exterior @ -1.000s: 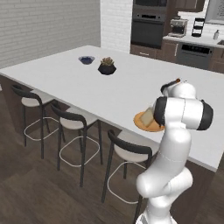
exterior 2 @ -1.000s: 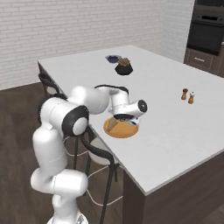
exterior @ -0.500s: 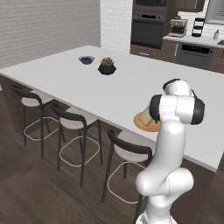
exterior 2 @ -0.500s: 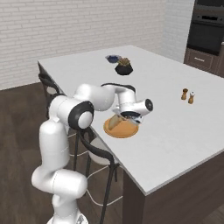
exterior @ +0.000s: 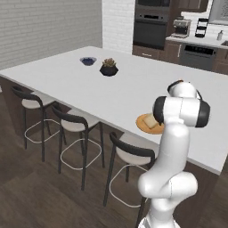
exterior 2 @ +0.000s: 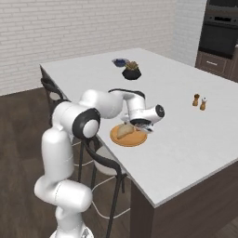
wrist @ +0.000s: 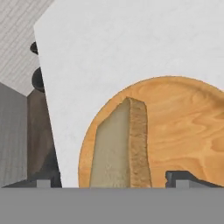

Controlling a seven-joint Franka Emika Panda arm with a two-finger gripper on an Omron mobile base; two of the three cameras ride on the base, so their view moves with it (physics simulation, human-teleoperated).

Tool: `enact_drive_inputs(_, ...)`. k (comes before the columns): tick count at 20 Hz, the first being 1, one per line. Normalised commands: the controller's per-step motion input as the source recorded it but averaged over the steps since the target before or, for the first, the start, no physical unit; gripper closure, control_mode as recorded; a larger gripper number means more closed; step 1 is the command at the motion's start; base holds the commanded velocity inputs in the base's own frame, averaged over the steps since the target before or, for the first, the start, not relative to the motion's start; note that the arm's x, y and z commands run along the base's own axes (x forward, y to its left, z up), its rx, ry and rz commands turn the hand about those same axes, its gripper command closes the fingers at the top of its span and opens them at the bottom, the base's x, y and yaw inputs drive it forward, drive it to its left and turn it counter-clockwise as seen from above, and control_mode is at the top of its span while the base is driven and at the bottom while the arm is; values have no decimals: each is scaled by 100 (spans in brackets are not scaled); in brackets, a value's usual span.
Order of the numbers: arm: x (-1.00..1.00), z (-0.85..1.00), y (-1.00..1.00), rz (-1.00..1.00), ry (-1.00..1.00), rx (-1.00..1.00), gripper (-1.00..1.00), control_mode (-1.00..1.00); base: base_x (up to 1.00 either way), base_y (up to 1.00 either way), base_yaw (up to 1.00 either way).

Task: Start the toaster. Once the lever pops up, take the bread to the plate on the dining counter.

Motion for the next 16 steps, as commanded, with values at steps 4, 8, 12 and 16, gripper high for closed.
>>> enact_drive_inputs(4, 0, 12, 16, -19, 15, -43, -100, -100, 0, 0, 0)
enact_drive_inputs(8, -4, 23, 0, -29, 6, -44, -100, -100, 0, 0, 0)
enact_drive_inputs(12, -26, 70, 32, -25, 1, -15, -100, -100, 0, 0, 0)
enact_drive_inputs(16, -51, 74, 62, -20, 1, -2, -100, -100, 0, 0, 0)
